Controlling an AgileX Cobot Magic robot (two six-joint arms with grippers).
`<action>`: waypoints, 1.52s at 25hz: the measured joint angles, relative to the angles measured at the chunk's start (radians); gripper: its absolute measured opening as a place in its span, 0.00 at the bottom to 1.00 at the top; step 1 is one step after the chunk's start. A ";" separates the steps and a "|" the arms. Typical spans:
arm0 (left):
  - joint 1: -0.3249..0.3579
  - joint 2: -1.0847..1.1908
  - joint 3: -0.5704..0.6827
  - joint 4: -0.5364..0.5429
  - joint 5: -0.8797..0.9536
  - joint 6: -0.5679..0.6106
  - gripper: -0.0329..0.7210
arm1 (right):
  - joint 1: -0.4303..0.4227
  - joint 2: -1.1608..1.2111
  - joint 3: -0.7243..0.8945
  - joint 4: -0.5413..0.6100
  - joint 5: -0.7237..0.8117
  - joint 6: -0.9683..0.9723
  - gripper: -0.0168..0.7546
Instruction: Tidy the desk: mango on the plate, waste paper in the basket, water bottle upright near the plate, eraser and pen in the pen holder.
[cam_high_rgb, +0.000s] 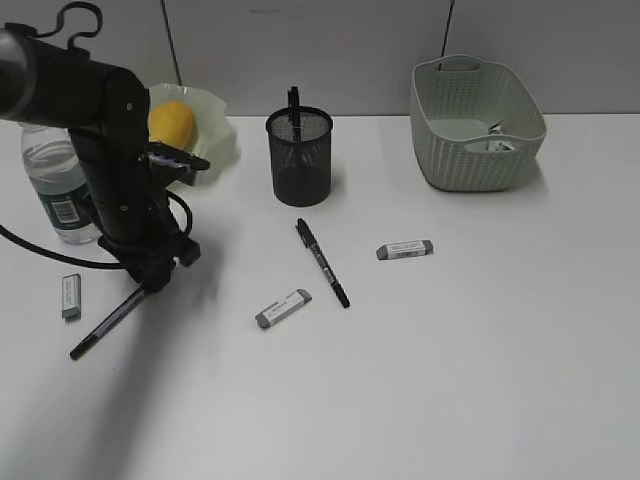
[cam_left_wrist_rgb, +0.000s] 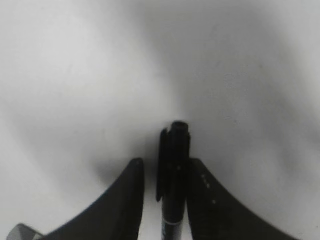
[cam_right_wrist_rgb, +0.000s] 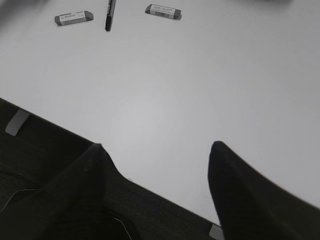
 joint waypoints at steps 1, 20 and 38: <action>0.000 0.000 0.000 0.007 -0.003 -0.015 0.33 | 0.000 0.000 0.000 0.000 0.000 0.000 0.68; -0.002 0.000 0.000 0.058 -0.016 -0.088 0.21 | 0.000 0.000 0.000 0.000 0.000 0.000 0.68; -0.002 -0.102 -0.315 -0.134 -0.070 -0.090 0.21 | 0.000 0.000 0.000 0.000 -0.002 0.000 0.67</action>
